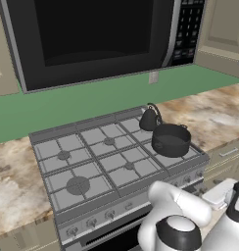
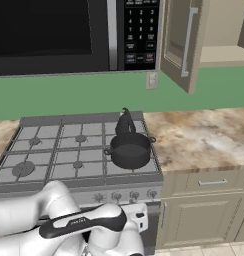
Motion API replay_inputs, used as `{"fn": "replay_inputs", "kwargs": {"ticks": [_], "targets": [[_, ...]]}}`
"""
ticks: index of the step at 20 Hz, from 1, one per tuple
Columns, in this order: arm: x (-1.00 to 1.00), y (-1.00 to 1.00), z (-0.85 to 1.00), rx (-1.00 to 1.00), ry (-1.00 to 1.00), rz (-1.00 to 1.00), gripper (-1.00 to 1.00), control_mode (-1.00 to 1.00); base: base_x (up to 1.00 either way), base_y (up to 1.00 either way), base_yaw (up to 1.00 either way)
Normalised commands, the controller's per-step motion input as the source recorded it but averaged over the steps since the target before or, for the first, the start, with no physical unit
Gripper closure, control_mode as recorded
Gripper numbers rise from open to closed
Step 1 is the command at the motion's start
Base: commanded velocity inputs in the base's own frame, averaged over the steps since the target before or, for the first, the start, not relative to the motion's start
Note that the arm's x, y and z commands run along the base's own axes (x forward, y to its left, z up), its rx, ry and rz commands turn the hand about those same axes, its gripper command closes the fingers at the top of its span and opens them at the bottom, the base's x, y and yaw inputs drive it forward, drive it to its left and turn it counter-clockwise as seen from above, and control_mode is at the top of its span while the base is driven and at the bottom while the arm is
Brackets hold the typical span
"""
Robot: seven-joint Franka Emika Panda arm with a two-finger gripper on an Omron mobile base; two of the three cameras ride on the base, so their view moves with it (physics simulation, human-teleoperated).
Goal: Pick the kettle from the cabinet and place it on a stove burner. Then pick the pot from the counter and place it on another stove burner. Finally, turn both burners on.
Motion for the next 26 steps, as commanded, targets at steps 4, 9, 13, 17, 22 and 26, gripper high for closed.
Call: {"fn": "replay_inputs", "kwargs": {"ticks": [4, 9, 13, 17, 22, 26], "targets": [[0.14, 0.0, -0.04, 0.0, 0.0, 0.0, -1.0, -1.0, 0.0, 0.0, 0.0], [0.07, -0.02, -0.09, 0.0, 0.0, -0.02, -1.0, -1.0, 0.0, 0.0, 0.0], [0.03, -0.09, -0.14, 0.0, 0.0, -0.02, -1.0, -1.0, 0.0, 0.0, 0.0], [0.08, -0.04, -0.09, 0.01, 0.0, -0.03, -1.0, -1.0, 0.0, 0.0, 0.0], [0.08, -0.02, -0.07, 0.01, 0.0, -0.03, -1.0, -1.0, 0.0, 0.0, 0.0], [0.09, -0.04, -0.06, 0.0, 0.0, -0.01, -1.0, -1.0, 0.0, 0.0, 0.0]]}}
